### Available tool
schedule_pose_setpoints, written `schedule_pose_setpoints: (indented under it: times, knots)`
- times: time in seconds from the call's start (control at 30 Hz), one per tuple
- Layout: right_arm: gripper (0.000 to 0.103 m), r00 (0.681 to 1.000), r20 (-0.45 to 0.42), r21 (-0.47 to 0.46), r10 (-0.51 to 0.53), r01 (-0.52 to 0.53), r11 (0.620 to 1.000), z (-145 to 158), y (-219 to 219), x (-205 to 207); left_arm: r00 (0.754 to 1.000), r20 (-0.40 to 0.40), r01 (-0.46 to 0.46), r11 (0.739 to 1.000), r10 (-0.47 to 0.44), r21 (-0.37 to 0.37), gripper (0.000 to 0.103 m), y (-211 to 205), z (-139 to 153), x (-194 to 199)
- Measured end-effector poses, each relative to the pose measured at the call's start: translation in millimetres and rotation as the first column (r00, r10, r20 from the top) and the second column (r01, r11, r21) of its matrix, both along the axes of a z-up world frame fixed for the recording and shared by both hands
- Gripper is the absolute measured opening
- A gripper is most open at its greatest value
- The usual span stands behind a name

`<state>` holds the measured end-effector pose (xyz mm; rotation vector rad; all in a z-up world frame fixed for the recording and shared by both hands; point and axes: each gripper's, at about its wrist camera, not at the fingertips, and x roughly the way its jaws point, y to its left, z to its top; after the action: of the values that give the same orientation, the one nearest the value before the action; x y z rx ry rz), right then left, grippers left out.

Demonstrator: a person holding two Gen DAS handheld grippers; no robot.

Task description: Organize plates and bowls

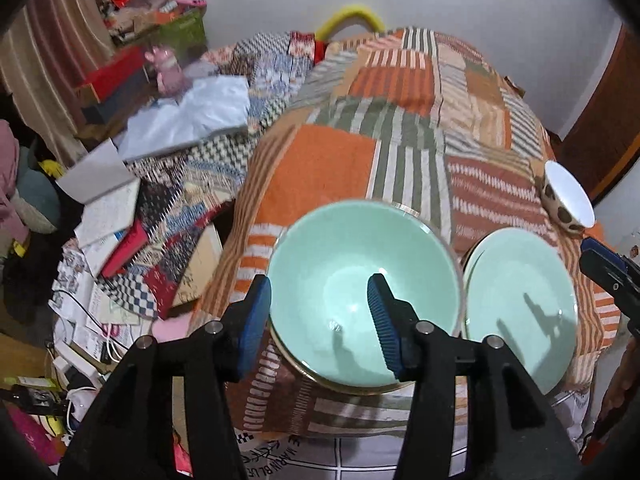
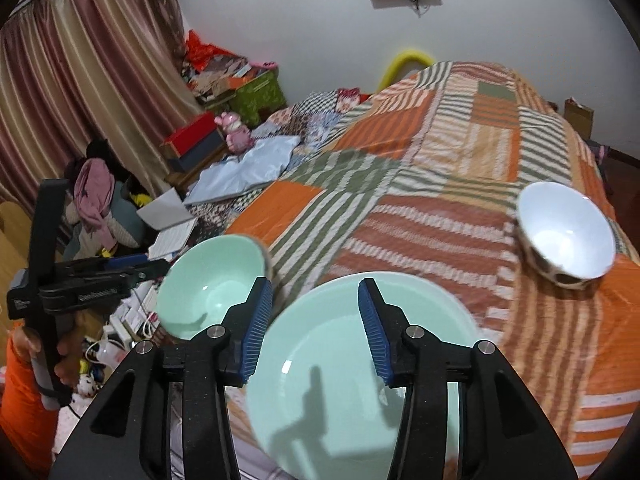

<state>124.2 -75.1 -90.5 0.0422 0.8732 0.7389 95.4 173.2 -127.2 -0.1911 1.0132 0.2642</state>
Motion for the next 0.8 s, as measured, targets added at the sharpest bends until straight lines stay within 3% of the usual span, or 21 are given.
schedule_pose_setpoints:
  times: [0.4, 0.5, 0.63, 0.8]
  knots:
    - [0.042, 0.989, 0.04, -0.025, -0.145, 0.146, 0.989, 6, -76, 21, 0.987, 0.102, 0.12, 0.992, -0.122, 0.028, 0.053, -77, 32, 31]
    - [0.042, 0.981, 0.048, -0.042, -0.189, 0.191, 0.981, 6, -97, 28, 0.978, 0.125, 0.164, 0.986, -0.167, 0.036, 0.058, -99, 38, 46]
    - [0.052, 0.965, 0.055, -0.062, -0.257, 0.26, 0.964, 4, -127, 39, 0.965, 0.147, 0.214, 0.976, -0.216, 0.029, 0.067, -125, 43, 66]
    - [0.052, 0.948, 0.051, -0.09, -0.313, 0.316, 0.944, -1, -152, 53, 0.946, 0.153, 0.285, 0.958, -0.287, 0.034, 0.078, -159, 41, 97]
